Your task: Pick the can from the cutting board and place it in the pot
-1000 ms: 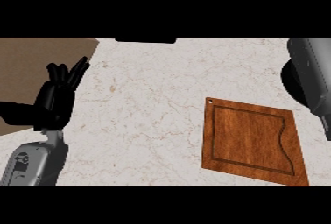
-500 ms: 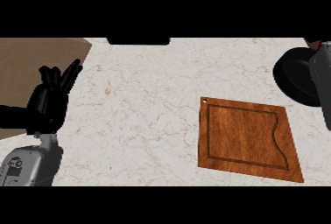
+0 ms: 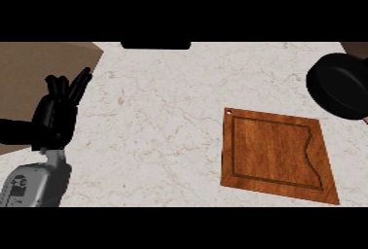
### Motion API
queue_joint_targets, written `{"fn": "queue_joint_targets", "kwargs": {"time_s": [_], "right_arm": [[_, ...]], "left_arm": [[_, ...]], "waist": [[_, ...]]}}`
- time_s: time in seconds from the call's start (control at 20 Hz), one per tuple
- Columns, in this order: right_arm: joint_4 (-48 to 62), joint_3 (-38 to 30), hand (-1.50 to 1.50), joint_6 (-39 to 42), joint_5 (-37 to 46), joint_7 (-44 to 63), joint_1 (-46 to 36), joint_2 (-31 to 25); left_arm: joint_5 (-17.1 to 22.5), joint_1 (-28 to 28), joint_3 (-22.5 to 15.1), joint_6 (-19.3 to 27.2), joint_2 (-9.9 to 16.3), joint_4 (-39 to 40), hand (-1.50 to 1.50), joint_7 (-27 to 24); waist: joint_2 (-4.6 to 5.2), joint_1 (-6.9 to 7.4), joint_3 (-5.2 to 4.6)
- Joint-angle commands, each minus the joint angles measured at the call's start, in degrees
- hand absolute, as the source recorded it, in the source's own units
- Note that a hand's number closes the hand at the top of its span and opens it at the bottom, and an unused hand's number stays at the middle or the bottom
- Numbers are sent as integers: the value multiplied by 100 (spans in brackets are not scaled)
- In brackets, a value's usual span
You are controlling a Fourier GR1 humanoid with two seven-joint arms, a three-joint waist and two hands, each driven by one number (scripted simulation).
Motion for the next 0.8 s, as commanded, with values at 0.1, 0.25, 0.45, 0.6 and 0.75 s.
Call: {"fn": "queue_joint_targets", "kwargs": {"time_s": [0.1, 0.25, 0.45, 0.6, 0.75], "right_arm": [[851, -531, 150, -228, -622, -471, -25, -159], [695, -1143, -150, -339, -1486, -869, 30, 22], [1044, -1394, -150, -347, -1980, -1979, 217, -97], [1030, -1362, -150, -523, -2075, -2449, 109, -11], [809, -1488, -150, -862, -2305, -3009, 75, -174]], "left_arm": [[-60, -155, 98, 16, 94, 32, 0, 114], [32, -207, 246, 49, 129, 48, 0, 127], [-75, -244, 129, 121, 14, 96, 0, 122], [80, -335, 344, -177, 216, 461, 0, -70], [-128, 70, 66, -31, -110, 397, 0, -422]], "waist": [[45, 63, -6], [37, 10, 0], [57, 60, 0], [61, 57, -5], [55, 58, -5]]}}
